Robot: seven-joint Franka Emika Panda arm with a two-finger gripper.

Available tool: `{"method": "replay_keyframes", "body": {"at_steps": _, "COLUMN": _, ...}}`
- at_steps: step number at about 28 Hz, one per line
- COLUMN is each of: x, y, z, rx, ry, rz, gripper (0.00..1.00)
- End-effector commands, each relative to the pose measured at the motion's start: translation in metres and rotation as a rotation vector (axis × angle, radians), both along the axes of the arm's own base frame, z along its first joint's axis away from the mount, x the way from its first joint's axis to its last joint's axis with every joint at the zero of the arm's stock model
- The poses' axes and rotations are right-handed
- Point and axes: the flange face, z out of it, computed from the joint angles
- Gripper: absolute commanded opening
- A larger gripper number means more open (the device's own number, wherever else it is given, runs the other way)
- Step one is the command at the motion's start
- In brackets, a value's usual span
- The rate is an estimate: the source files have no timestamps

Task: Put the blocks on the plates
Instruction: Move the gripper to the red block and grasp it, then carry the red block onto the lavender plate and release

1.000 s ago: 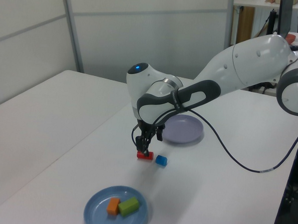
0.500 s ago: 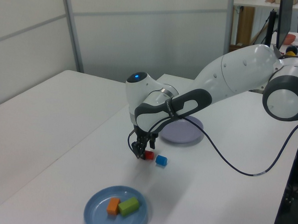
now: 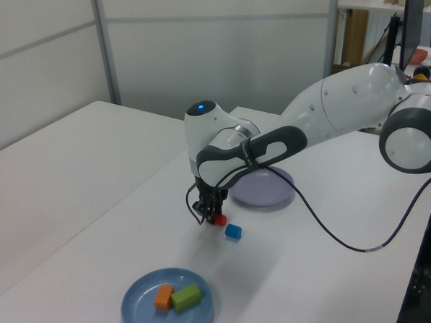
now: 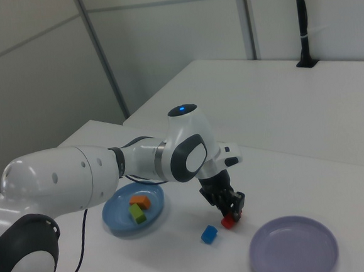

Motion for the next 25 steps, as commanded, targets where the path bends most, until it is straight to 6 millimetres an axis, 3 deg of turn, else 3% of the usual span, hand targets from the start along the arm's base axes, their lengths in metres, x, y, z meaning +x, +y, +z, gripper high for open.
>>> {"method": "replay_keyframes", "body": {"at_steps": 1, "x": 0.001, "y": -0.012, "z": 0.029, "rx": -0.005, "ry": -0.040, "rz": -0.002, "gripper": 0.00}}
{"method": "replay_keyframes", "body": {"at_steps": 4, "x": -0.003, "y": -0.042, "z": 0.062, "rx": -0.012, "ry": -0.083, "rz": -0.021, "gripper": 0.00}}
{"method": "replay_keyframes", "body": {"at_steps": 8, "x": -0.007, "y": -0.073, "z": 0.075, "rx": -0.018, "ry": -0.095, "rz": -0.012, "gripper": 0.00}}
{"method": "replay_keyframes", "body": {"at_steps": 10, "x": -0.012, "y": -0.104, "z": 0.076, "rx": -0.018, "ry": -0.094, "rz": -0.029, "gripper": 0.00}}
{"method": "replay_keyframes", "body": {"at_steps": 15, "x": -0.018, "y": -0.141, "z": 0.063, "rx": -0.015, "ry": -0.079, "rz": -0.036, "gripper": 0.00}}
{"method": "replay_keyframes", "body": {"at_steps": 18, "x": -0.021, "y": -0.154, "z": 0.052, "rx": -0.019, "ry": -0.067, "rz": -0.050, "gripper": 0.00}}
{"method": "replay_keyframes", "body": {"at_steps": 20, "x": -0.022, "y": -0.163, "z": 0.055, "rx": -0.021, "ry": -0.086, "rz": -0.062, "gripper": 0.00}}
{"method": "replay_keyframes", "body": {"at_steps": 21, "x": -0.025, "y": -0.178, "z": 0.057, "rx": -0.022, "ry": -0.105, "rz": -0.084, "gripper": 0.00}}
{"method": "replay_keyframes", "body": {"at_steps": 25, "x": -0.028, "y": -0.188, "z": 0.056, "rx": -0.024, "ry": -0.103, "rz": -0.092, "gripper": 0.02}}
